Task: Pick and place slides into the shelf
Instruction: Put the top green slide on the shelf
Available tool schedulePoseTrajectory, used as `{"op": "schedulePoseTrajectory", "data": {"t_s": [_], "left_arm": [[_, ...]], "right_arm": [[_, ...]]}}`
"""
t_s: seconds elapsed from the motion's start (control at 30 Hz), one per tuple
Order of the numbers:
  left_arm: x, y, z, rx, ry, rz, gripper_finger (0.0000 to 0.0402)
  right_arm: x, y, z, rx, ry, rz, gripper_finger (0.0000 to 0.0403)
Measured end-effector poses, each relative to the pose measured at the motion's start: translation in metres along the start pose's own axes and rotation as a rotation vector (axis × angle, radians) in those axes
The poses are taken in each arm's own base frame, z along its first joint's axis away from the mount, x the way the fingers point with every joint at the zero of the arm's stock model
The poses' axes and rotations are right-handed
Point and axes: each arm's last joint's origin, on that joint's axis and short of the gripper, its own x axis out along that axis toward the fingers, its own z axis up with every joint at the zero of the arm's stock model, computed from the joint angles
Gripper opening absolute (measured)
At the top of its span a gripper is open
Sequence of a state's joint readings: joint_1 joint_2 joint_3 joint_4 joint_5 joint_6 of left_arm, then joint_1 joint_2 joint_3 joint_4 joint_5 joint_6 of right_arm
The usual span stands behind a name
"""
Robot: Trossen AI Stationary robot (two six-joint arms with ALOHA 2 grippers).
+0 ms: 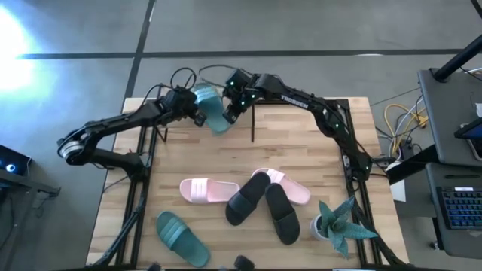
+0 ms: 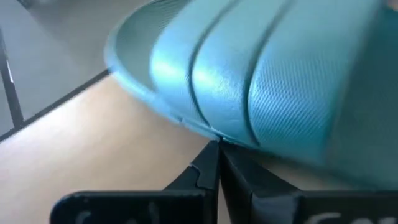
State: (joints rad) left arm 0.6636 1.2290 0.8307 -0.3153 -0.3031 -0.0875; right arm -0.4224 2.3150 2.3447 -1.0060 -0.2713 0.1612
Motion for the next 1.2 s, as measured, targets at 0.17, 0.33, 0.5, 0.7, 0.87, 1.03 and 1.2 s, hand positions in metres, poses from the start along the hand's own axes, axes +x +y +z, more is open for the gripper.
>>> {"op": "schedulePoseTrajectory", "data": {"t_s": [0.17, 0.33, 0.5, 0.7, 0.87, 1.03, 1.2], "left_arm": [[0.009, -0.004, 0.007, 0.0, -0.022, -0.016, 0.0], [0.008, -0.005, 0.013, 0.055, -0.033, -0.039, 0.0], [0.0, 0.001, 0.022, 0.092, -0.077, -0.033, 0.0], [0.005, 0.013, 0.016, 0.08, -0.001, 0.0, 0.0], [-0.024, 0.022, 0.005, 0.098, 0.085, -0.012, 0.0], [-0.08, 0.018, -0.011, 0.116, 0.072, -0.415, 0.0], [-0.125, 0.018, -0.04, 0.059, 0.186, -0.507, 0.0]], "right_arm": [[0.004, 0.013, -0.002, -0.026, -0.018, -0.133, 0.0009], [-0.003, -0.001, 0.003, 0.082, -0.067, -0.21, 0.0009], [-0.02, -0.013, 0.008, 0.137, -0.109, -0.22, 0.0009], [-0.033, -0.017, 0.011, 0.144, -0.136, -0.222, 0.0008], [-0.045, -0.013, 0.005, 0.099, -0.082, -0.213, 0.0009], [-0.061, 0.011, 0.003, -0.033, -0.089, -0.196, 0.0008], [-0.072, 0.021, -0.002, -0.004, -0.044, -0.036, 0.0009]]}}
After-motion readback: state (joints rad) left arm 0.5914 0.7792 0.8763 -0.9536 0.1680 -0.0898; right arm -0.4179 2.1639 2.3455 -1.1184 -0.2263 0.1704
